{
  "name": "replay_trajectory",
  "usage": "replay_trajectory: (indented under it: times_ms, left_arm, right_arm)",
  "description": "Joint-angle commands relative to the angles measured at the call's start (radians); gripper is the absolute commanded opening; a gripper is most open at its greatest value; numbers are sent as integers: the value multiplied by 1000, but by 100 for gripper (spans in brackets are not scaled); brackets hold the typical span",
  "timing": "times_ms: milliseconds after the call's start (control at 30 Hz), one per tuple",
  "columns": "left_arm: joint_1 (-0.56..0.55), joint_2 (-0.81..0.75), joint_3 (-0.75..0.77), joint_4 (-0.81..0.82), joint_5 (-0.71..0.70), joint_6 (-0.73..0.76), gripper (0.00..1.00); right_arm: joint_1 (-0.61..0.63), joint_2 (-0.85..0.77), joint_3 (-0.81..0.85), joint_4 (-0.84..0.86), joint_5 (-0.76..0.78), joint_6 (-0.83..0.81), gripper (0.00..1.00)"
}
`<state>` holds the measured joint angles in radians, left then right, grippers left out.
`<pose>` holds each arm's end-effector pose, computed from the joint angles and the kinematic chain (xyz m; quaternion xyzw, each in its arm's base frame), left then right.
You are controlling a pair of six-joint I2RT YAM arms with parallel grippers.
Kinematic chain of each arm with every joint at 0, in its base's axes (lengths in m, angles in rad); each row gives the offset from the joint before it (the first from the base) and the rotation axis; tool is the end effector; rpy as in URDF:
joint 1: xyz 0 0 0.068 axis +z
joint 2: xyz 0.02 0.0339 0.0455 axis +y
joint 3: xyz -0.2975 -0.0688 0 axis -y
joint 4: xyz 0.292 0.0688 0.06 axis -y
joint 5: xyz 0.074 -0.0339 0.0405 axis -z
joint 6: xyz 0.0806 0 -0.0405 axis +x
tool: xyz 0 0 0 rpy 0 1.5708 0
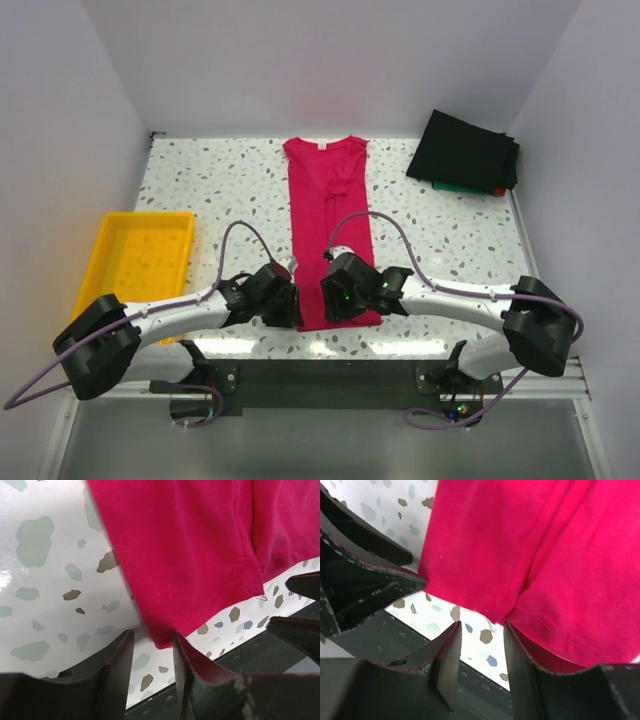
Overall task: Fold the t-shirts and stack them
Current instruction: Fold the tshirt
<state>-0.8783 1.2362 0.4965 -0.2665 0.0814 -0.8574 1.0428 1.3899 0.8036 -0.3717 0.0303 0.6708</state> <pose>0.1616 -0.2051 0.1116 0.0214 0.9595 -0.2376 0.1501 0.1693 0.2854 0.1681 -0.1718 0.9377 0.2185 0.2084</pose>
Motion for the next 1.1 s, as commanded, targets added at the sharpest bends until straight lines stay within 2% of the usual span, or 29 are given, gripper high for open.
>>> replay_trajectory:
  times_ms: [0,300,500,700,867,1067]
  left_arm:
    - [-5,17,-21,44,8,-25,42]
    - [-8,38,-49,85,17,-52,41]
    - [-11,55,-50,87,20,-51,39]
    - [-11,57,-50,73,12,-49,33]
    - [-10,54,-50,62,11,-49,28]
    - [-11,52,-56,66,12,-51,26]
  right_arm:
    - [17,38,63,42,51,12,42]
    - [34,87,48,54,69,27,36]
    - [49,84,34,53,77,42,16]
    - [54,34,5,21,100,50,3]
    - [54,-18,-29,-6,115,59,0]
    - [54,-51,-35,-21,118,69,0]
